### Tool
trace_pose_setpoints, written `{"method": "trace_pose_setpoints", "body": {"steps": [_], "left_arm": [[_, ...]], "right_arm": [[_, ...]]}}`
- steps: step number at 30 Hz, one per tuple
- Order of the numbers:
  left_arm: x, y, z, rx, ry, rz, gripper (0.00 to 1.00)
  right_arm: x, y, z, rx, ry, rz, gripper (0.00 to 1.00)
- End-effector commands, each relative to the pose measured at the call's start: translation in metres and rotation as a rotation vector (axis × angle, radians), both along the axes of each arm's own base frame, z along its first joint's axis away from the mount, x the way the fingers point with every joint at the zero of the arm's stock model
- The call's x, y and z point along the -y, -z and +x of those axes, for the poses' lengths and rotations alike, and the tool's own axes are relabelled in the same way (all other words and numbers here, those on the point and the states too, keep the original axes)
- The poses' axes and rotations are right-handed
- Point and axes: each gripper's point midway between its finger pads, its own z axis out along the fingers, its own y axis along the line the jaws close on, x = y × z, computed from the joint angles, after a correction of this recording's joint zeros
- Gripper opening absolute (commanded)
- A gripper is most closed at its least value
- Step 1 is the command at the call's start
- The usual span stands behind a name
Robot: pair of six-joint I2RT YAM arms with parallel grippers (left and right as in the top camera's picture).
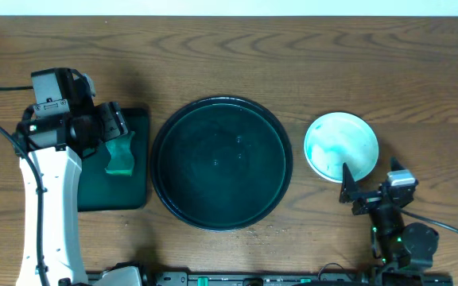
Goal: Clean dirty plates on tray and stack at the side
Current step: 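Lower the sponge into the green tray and open the left gripper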
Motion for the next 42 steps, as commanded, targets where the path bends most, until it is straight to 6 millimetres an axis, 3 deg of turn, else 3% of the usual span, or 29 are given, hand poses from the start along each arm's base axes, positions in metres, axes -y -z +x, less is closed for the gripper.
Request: {"method": "trace_pose_setpoints", "body": {"steps": [1,5,34,38,42], "left_arm": [[0.001,-0.002,0.001,0.006,-0.003,-0.013,0.76],[0.001,-0.002,0.001,0.006,-0.003,-0.013,0.76],[-0.001,-0.003,0.001,0.007,-0.001,-0.001,0.77],[0.001,-0.006,0.005,0.059,0.028,0.024,0.77],[0.009,-0.020,0.019,0.245,0.066,0.060,0.77]], "right_arm": [[0.007,0.004,0.000,0.025,0.046,0.007,0.99],[0.014,0.006,0.001,0.020,0.089,0.004,0.99],[0.014,0.006,0.001,0.020,0.089,0.004,0.99],[0.014,0.006,0.001,0.020,0.089,0.004,0.99],[0.014,0.006,0.001,0.020,0.089,0.004,0.99]]}}
